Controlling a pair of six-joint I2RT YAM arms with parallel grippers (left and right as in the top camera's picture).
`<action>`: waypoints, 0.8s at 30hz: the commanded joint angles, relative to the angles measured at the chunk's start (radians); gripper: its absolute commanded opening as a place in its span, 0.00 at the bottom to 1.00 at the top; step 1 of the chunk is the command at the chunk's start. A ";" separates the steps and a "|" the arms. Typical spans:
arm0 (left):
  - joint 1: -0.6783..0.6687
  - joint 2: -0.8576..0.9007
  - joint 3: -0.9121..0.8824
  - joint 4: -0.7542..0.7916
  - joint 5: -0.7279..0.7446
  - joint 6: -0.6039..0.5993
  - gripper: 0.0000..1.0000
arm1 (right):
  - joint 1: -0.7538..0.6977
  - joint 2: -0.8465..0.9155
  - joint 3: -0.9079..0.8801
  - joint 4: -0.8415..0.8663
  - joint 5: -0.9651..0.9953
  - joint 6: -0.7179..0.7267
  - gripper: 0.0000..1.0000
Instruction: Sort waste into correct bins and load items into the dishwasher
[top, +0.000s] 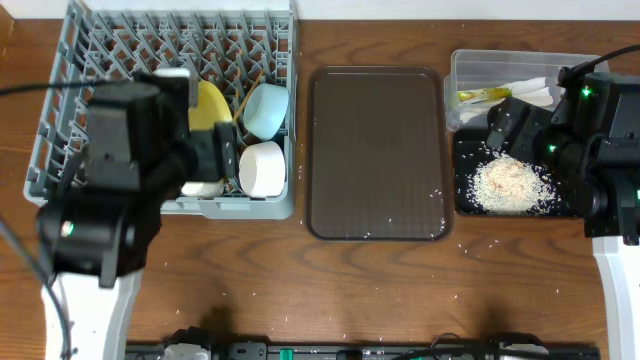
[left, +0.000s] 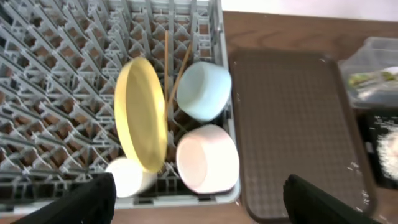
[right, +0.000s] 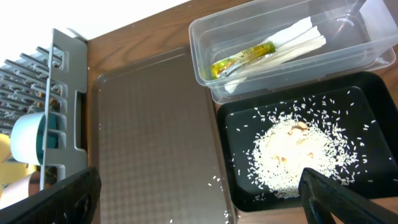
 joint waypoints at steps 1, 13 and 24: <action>-0.001 -0.045 0.000 -0.032 0.031 -0.040 0.88 | -0.005 0.002 0.012 -0.002 0.013 0.013 0.99; -0.001 -0.066 -0.002 -0.116 -0.037 -0.021 0.89 | -0.005 0.002 0.012 -0.002 0.013 0.013 0.99; 0.106 -0.252 -0.322 0.203 -0.073 -0.024 0.96 | -0.005 0.002 0.012 -0.002 0.013 0.013 0.99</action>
